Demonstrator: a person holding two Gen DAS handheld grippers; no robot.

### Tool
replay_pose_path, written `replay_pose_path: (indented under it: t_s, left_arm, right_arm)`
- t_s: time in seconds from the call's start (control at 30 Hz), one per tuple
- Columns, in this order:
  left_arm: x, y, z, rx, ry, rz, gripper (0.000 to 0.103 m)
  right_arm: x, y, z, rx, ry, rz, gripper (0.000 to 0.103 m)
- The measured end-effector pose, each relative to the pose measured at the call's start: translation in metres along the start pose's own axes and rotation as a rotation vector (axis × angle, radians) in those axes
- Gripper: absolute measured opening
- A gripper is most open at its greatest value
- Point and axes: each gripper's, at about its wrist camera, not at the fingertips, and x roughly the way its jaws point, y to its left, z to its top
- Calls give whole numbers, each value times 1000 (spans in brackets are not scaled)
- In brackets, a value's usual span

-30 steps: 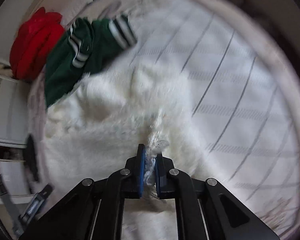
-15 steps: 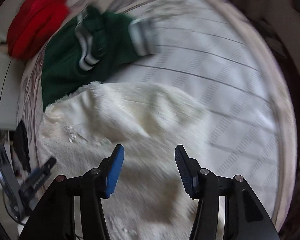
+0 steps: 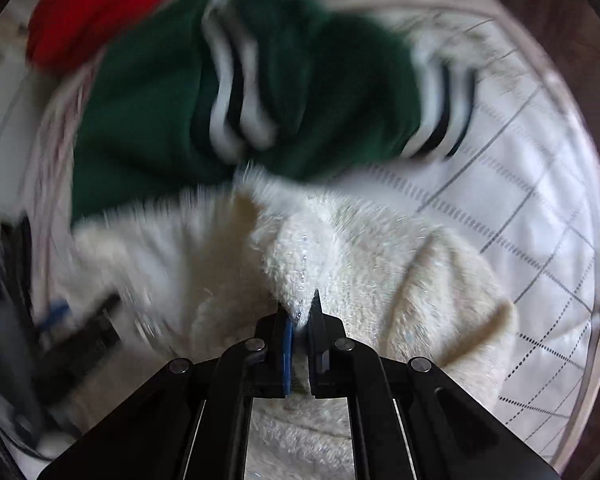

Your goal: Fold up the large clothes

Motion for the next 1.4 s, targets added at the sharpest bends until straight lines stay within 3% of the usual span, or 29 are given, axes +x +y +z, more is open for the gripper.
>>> replay_pose_path:
  t_s: [0.1, 0.17, 0.27, 0.33, 0.37, 0.43, 0.5, 0.57, 0.6, 0.63, 0.7, 0.73, 0.77, 0.87, 0.93, 1.0, 1.2, 1.33, 1.37, 1.4]
  left_arm:
    - [-2, 5, 7, -20, -4, -4, 88]
    - [-12, 14, 10, -56, -21, -15, 88]
    - [-34, 33, 6, -115, -72, 25, 88]
    - [-40, 43, 0, -138, -90, 75, 88]
    - [-38, 46, -3, -144, -88, 95, 93]
    - [-26, 51, -7, -142, -56, 124, 101]
    - [-13, 53, -8, -136, -24, 135, 101]
    - [-2, 57, -10, -139, -14, 139, 101]
    - [2, 57, -10, -137, -9, 140, 101]
    - [5, 58, -10, -135, -9, 144, 101]
    - [10, 60, -10, -134, -10, 151, 101]
    - [11, 61, -11, -137, -8, 150, 101]
    - [10, 63, -12, -143, -8, 148, 101]
    - [9, 71, -14, -168, -4, 132, 101]
    - [2, 78, -15, -193, -15, 119, 101]
    - [-4, 83, -14, -207, -21, 109, 101]
    - [-19, 91, -13, -213, -44, 106, 101]
    - [-49, 98, -23, -243, -63, 46, 101]
    - [-59, 97, -27, -244, -62, 20, 101]
    - [-68, 94, -33, -242, -57, -11, 101]
  right_arm:
    - [35, -11, 15, 60, 181, 48, 8]
    - [42, -17, 19, 73, 233, 53, 13]
    - [0, -24, 18, 106, 152, 75, 29]
    - [-37, -21, 11, 95, 51, 106, 60]
    - [-46, -16, 7, 85, 37, 136, 64]
    - [-43, 0, 2, 50, 80, 249, 64]
    - [-10, 18, 2, 48, 195, 392, 64]
    - [27, 34, 4, 58, 275, 429, 61]
    - [47, 41, 5, 52, 320, 441, 51]
    - [63, 45, 5, 53, 356, 437, 45]
    - [91, 54, 3, 28, 435, 419, 44]
    - [102, 57, 3, 14, 447, 397, 32]
    - [106, 60, 2, 3, 437, 397, 18]
    - [104, 70, 4, -43, 392, 350, 10]
    - [90, 74, 3, -64, 308, 294, 5]
    - [69, 71, 9, -55, 242, 264, 5]
    - [72, 66, 17, -83, 260, 205, 6]
    - [62, 48, 11, 5, 338, 360, 10]
    - [42, 32, 9, 19, 314, 372, 13]
    - [22, 16, 4, 28, 287, 370, 31]
